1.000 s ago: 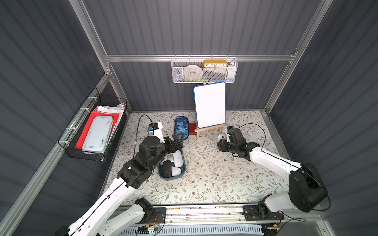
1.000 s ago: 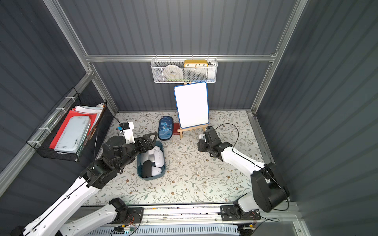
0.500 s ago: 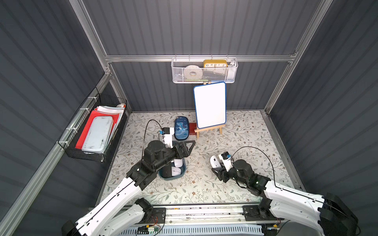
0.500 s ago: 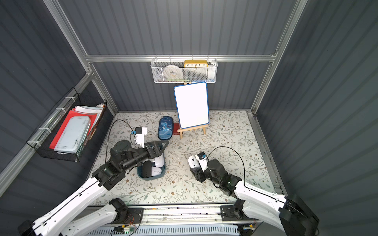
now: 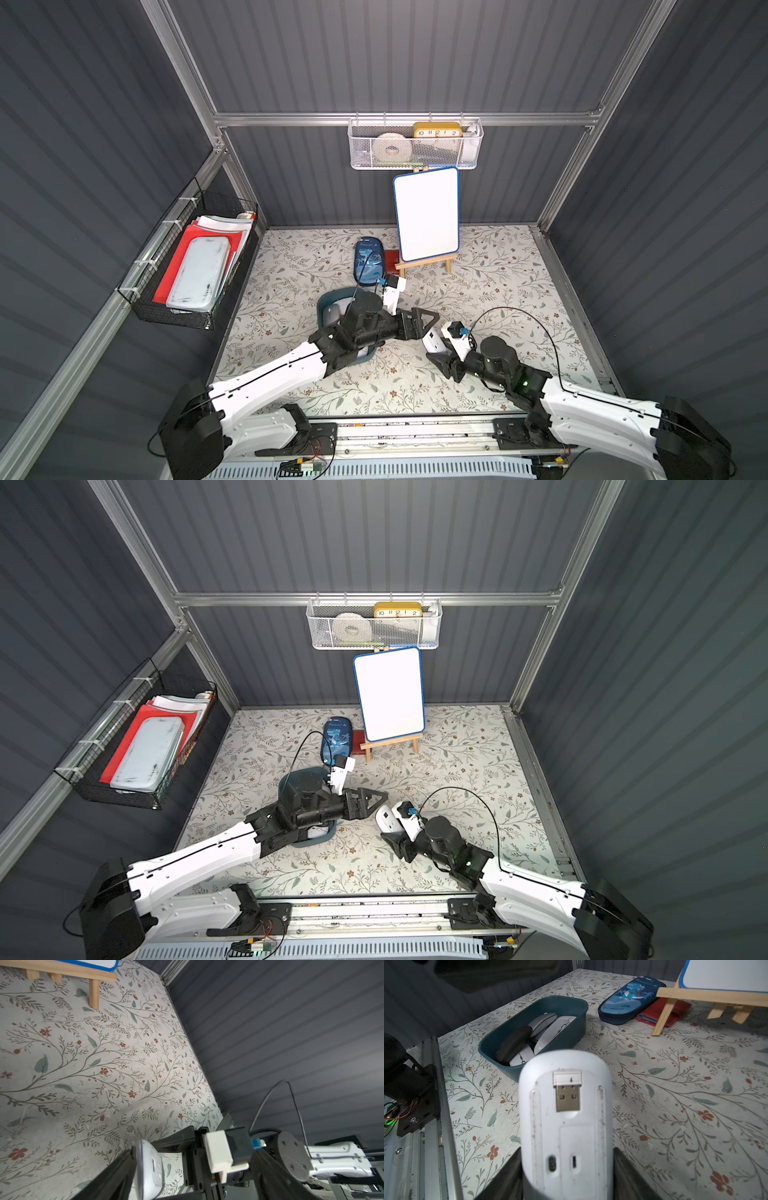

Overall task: Put the mouse in the storage box
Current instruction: Pick up the mouse from the center of the board.

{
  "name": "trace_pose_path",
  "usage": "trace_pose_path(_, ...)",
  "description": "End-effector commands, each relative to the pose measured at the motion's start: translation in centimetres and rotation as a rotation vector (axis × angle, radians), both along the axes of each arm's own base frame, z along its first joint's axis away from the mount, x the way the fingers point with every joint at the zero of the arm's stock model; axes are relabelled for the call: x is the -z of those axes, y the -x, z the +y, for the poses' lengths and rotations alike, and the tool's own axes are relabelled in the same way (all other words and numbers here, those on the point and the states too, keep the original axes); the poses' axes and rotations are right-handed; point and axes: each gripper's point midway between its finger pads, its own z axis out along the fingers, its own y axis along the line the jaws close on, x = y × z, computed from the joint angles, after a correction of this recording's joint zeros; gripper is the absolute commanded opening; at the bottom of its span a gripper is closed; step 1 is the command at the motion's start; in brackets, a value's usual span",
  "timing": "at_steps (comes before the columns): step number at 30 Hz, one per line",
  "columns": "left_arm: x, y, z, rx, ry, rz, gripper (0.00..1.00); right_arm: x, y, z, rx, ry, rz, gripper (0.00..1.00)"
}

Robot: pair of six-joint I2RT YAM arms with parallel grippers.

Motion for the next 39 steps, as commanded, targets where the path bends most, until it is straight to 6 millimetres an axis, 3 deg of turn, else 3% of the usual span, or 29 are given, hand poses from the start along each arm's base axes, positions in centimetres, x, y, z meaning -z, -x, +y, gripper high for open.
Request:
trace_pose_path(1, -0.4, -0.8, -0.3, -0.028, -0.002, -0.016, 0.89, -0.7, 0.3, 0.2, -0.02, -0.026, -0.033, 0.35)
trace_pose_path(6, 0.6, -0.9, 0.1, -0.058, -0.002, 0.017, 0.87, -0.7, 0.3, 0.1, -0.016, -0.031, -0.036, 0.35)
trace_pose_path(15, 4.9, -0.2, -0.3, -0.029, -0.053, 0.121, 0.82, -0.7, 0.3, 0.2, -0.018, -0.031, -0.035, 0.36)
trace_pose_path(23, 6.5, 0.6, -2.1, 0.013, -0.069, 0.157, 0.76, -0.5, 0.1, 0.2, -0.012, -0.023, -0.029, 0.36)
trace_pose_path(33, 8.0, 1.2, -3.8, 0.058, -0.109, 0.173, 0.61, -0.4, 0.0, 0.3, -0.01, -0.017, -0.023, 0.37)
trace_pose_path(39, 8.1, 1.4, -4.5, 0.084, -0.108, 0.177, 0.44, -0.3, -0.2, 0.4, -0.005, -0.011, -0.018, 0.37)
